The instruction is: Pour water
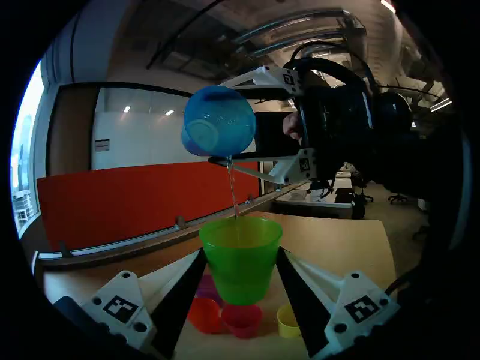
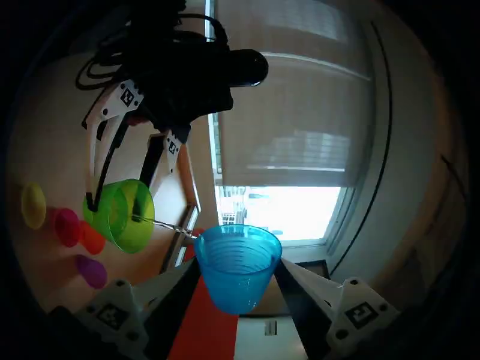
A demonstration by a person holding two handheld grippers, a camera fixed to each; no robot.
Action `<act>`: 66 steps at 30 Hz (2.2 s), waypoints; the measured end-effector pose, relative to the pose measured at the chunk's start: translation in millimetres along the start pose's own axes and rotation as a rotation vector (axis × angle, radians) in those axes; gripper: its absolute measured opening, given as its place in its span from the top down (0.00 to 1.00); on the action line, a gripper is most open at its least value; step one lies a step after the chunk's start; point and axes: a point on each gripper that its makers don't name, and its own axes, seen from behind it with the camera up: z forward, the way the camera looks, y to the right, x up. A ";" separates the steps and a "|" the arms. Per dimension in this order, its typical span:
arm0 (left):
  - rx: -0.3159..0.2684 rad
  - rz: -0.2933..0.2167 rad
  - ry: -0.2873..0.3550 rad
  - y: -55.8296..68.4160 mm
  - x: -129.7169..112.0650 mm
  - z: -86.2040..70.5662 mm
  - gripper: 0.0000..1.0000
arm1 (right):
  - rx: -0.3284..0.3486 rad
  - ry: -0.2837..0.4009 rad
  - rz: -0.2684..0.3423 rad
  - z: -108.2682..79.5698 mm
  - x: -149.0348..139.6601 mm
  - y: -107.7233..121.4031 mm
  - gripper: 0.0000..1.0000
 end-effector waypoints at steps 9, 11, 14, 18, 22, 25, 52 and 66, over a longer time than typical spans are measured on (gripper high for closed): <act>-0.001 0.003 0.002 1.1 1.3 0.5 0.18 | 0.002 -0.001 -0.019 -0.6 1.8 -1.1 0.12; -0.001 0.003 0.003 0.8 2.2 0.6 0.17 | 0.003 -0.001 -0.020 -0.6 2.2 -1.1 0.12; 0.000 0.003 0.004 0.4 3.4 0.4 0.18 | 0.003 -0.001 -0.021 -0.5 2.2 -0.8 0.12; 0.000 0.002 0.006 0.6 4.3 0.4 0.18 | 0.001 -0.001 -0.016 -0.7 1.8 0.0 0.12; 0.002 0.003 0.007 -0.3 4.4 0.3 0.18 | -0.004 0.000 0.011 -1.7 1.3 1.8 0.12; 0.004 0.003 0.008 -1.1 4.1 -0.1 0.18 | -0.009 0.004 0.053 -2.9 0.3 3.2 0.12; 0.018 0.005 -0.001 -4.4 2.4 -4.4 0.18 | -0.030 0.038 0.750 -9.9 -13.0 -0.9 0.12; 0.026 0.007 -0.006 -5.4 3.9 -7.0 0.18 | -0.008 0.045 1.097 -13.9 -15.3 -8.5 0.12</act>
